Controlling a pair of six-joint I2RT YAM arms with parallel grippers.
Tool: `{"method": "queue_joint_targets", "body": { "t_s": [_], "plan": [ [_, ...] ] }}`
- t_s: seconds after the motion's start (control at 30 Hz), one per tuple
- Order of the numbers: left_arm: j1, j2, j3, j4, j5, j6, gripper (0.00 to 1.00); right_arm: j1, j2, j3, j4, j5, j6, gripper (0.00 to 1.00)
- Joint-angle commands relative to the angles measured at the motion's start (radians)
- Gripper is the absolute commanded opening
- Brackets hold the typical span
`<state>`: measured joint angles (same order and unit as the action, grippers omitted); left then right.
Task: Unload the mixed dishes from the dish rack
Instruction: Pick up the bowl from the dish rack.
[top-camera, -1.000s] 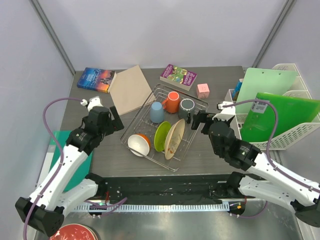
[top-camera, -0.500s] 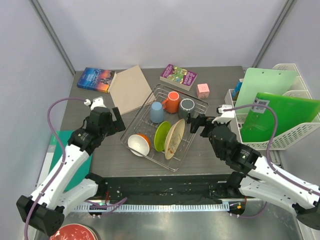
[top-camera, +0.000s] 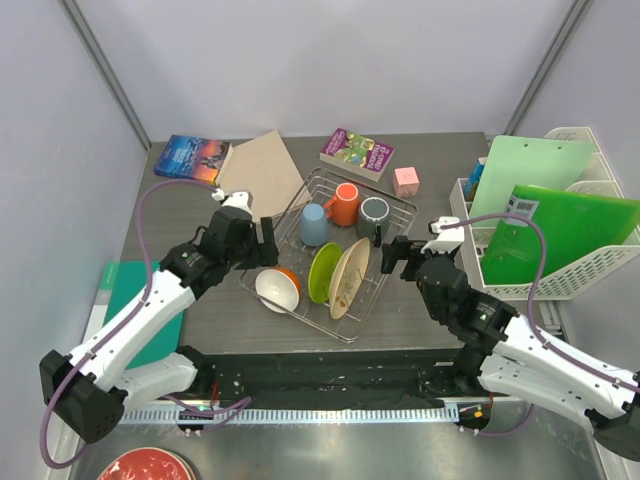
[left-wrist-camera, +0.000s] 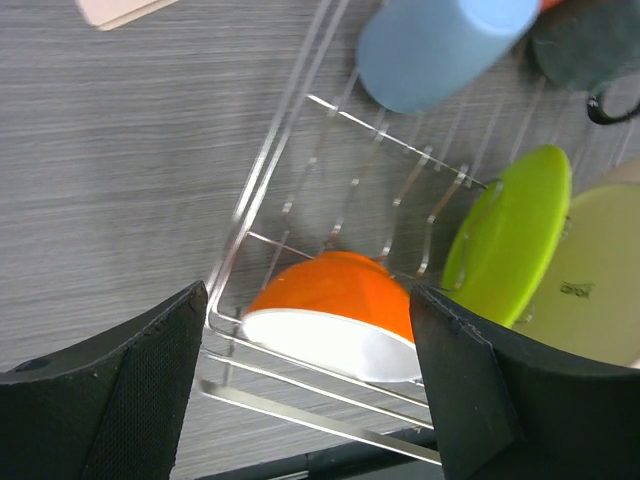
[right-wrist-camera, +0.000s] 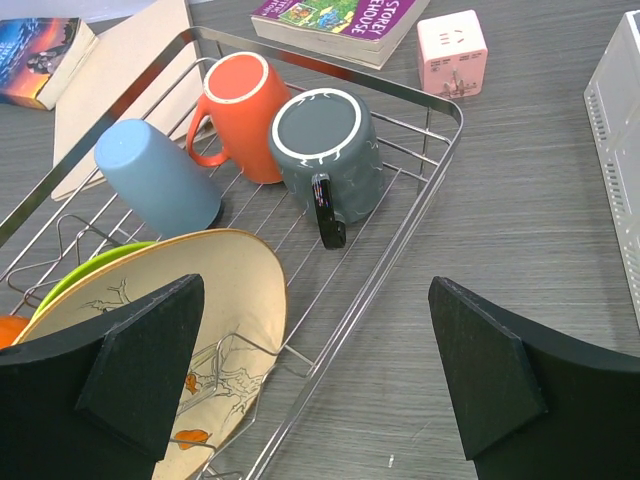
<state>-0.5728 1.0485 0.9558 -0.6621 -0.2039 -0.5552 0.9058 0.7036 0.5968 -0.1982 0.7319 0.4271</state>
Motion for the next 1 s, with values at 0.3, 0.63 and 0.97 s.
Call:
{"method": "queue_joint_targets", "body": {
  "t_s": [0.3, 0.63, 0.97],
  "plan": [
    [-0.197, 0.027, -0.014, -0.01, -0.364, -0.602, 0.65, 0.001, -0.006, 0.006, 0.042, 0.021, 0.001, 1.0],
    [-0.229, 0.096, 0.041, -0.192, -0.431, -0.835, 0.56, 0.001, 0.002, -0.002, 0.037, 0.021, 0.015, 1.0],
    [-0.231, 0.094, 0.118, -0.195, -0.495, -0.494, 0.63, 0.001, 0.01, 0.026, 0.026, -0.012, -0.011, 1.0]
  ]
}}
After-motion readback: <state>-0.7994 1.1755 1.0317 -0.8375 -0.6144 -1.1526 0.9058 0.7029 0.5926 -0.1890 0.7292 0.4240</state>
